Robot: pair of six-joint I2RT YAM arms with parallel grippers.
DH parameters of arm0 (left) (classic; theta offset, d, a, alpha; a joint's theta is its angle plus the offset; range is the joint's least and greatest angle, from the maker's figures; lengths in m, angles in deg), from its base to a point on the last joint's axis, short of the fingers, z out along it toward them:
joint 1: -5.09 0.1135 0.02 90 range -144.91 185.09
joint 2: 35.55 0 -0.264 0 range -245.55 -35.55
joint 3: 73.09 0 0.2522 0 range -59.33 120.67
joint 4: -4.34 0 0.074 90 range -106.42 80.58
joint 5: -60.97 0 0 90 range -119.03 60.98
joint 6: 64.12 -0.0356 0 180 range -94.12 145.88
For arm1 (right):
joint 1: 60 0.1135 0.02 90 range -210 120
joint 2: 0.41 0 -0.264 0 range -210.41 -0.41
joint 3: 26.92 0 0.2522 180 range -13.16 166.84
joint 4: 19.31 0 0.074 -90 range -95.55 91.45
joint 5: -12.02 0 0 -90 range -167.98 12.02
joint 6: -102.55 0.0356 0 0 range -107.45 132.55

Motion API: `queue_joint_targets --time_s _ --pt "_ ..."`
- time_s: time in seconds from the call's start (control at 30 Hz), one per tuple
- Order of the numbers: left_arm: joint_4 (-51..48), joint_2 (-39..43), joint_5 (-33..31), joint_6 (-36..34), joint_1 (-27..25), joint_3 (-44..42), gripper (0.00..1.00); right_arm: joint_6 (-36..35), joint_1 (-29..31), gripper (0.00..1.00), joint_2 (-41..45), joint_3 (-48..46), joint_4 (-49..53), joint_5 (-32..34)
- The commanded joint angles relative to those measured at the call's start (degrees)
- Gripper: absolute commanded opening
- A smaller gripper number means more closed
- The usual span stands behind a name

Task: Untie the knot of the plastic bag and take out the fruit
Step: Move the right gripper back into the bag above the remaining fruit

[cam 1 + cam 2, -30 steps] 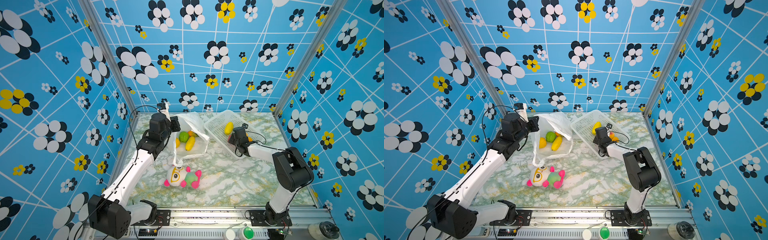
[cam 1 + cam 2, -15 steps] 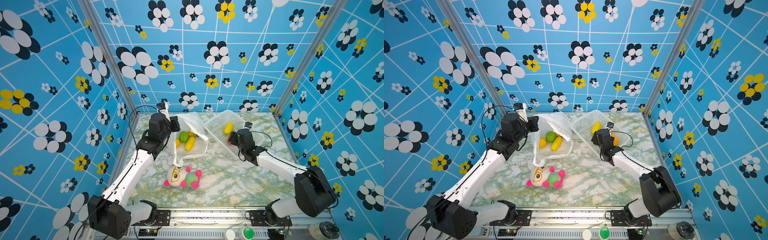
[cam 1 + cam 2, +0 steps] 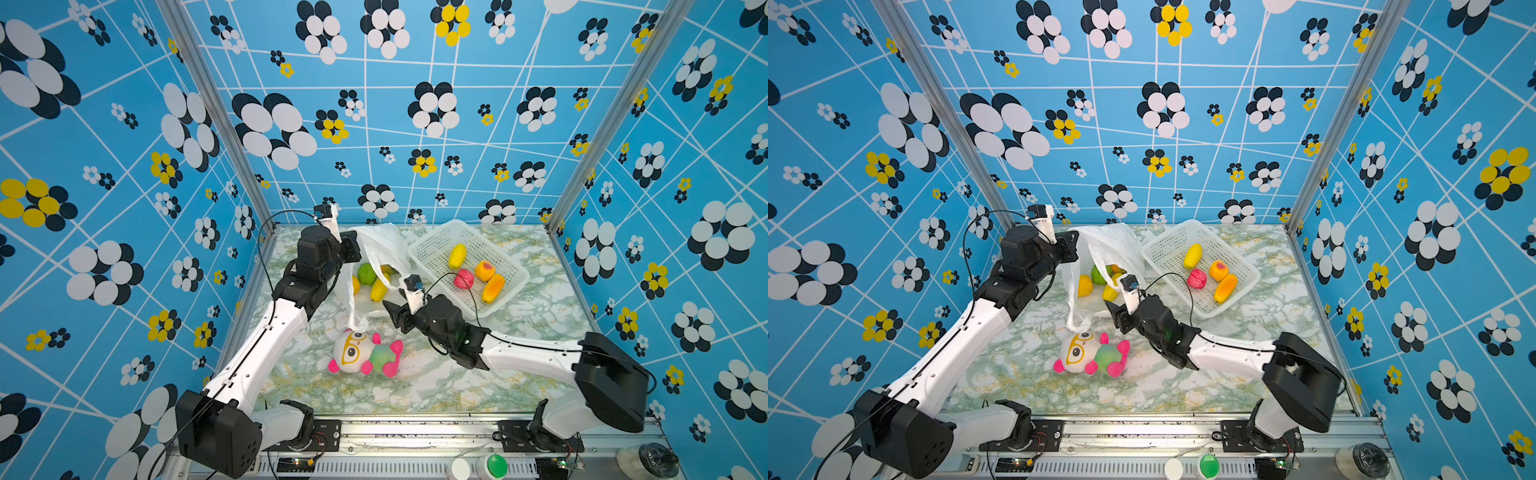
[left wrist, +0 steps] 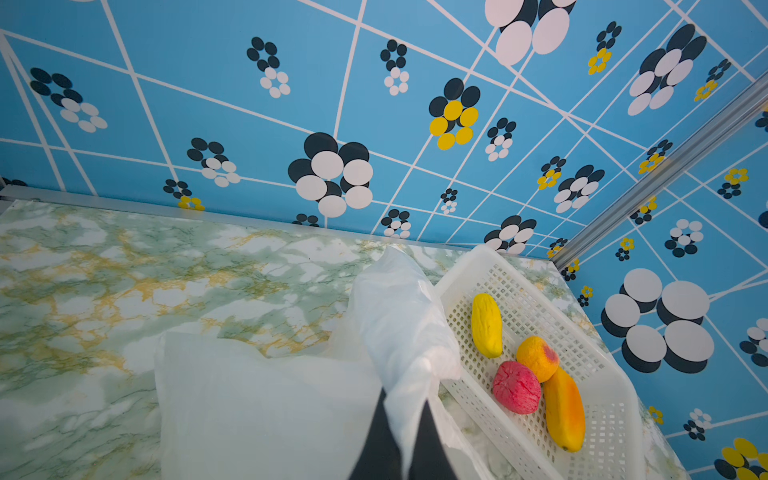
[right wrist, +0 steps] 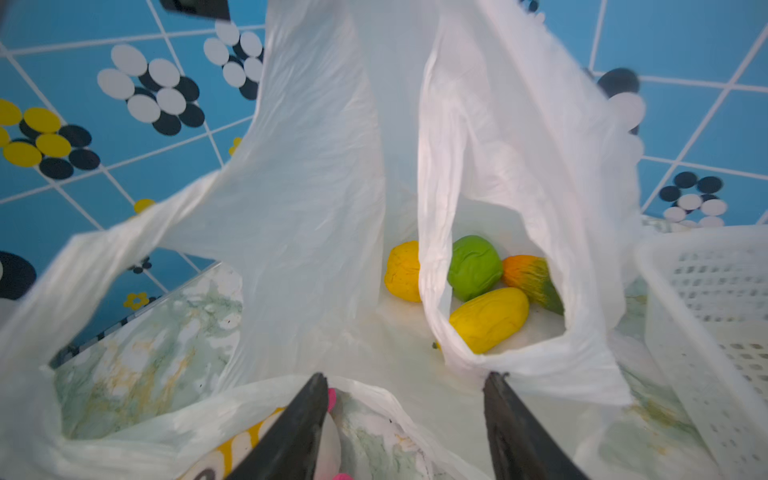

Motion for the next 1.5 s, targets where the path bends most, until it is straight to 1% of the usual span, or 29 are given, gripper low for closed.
queue_joint_targets --time_s 0.0,0.07,0.13,0.17,0.23,0.3,0.37,0.43,0.47,0.63,0.73,0.8,0.87,0.97,1.03,1.2,1.23,1.37,1.47 --pt "1.7 1.3 0.3 0.2 0.3 -1.0 0.00 3.9 -0.4 0.59 -6.7 6.0 -2.4 -2.4" --pt "1.7 1.3 0.2 0.2 0.3 -1.1 0.00 5.3 -0.4 0.59 -10.2 9.7 0.6 0.1" --pt "1.8 1.3 0.4 0.1 0.3 -1.1 0.00 6.8 -0.5 0.55 -13.1 13.2 4.3 2.9" --pt "1.8 1.2 0.5 0.1 0.4 -1.0 0.00 7.5 -0.4 0.54 -14.3 14.3 4.9 3.4" --pt "1.8 1.1 0.8 0.0 0.3 -0.9 0.00 8.8 -0.4 0.56 -16.4 15.7 4.9 3.9" --pt "2.0 1.2 1.1 0.0 0.3 -0.9 0.00 10.6 -0.5 0.56 -18.3 18.0 7.1 5.2" --pt "1.9 1.3 1.1 -0.1 0.3 -1.0 0.00 11.5 -0.5 0.55 -19.2 19.2 8.0 5.3" --pt "1.7 1.5 0.7 -0.1 0.3 -1.0 0.00 11.2 -0.2 0.55 -18.2 17.0 4.8 4.7" --pt "1.6 1.6 0.5 -0.1 0.3 -1.1 0.00 10.4 0.1 0.58 -16.7 14.8 2.1 5.2" --pt "1.7 1.7 0.5 0.1 0.4 -1.2 0.00 3.1 2.0 0.71 -6.4 2.8 -8.4 10.7" --pt "1.6 1.3 0.7 0.2 0.3 -1.0 0.00 0.1 2.2 0.73 0.1 -3.6 -12.2 13.8" --pt "1.5 1.1 0.9 0.4 0.3 -0.8 0.00 -2.2 2.2 0.68 3.3 -7.1 -15.0 13.6" --pt "1.4 1.1 1.1 0.4 0.3 -0.7 0.00 -3.1 2.2 0.61 4.1 -8.1 -16.2 12.4" --pt "1.4 1.3 1.0 0.3 0.3 -0.8 0.00 -2.6 2.6 0.53 1.3 -6.7 -16.6 10.3" --pt "1.2 1.4 0.8 0.4 0.3 -0.8 0.00 -2.2 3.7 0.51 -1.5 -5.4 -17.3 9.4" --pt "1.2 1.4 0.6 0.2 0.4 -0.7 0.00 -3.1 6.8 0.49 -8.0 -1.6 -18.3 7.9" --pt "1.2 1.4 0.6 0.2 0.4 -0.8 0.00 -2.2 6.8 0.49 -9.1 -0.7 -17.7 8.3" --pt "1.2 1.6 0.7 0.3 0.3 -0.9 0.00 0.3 6.5 0.45 -13.2 1.5 -16.9 14.8" --pt "1.4 2.1 0.7 0.3 0.3 -1.2 0.00 2.5 5.5 0.42 -16.0 5.1 -12.9 16.7"
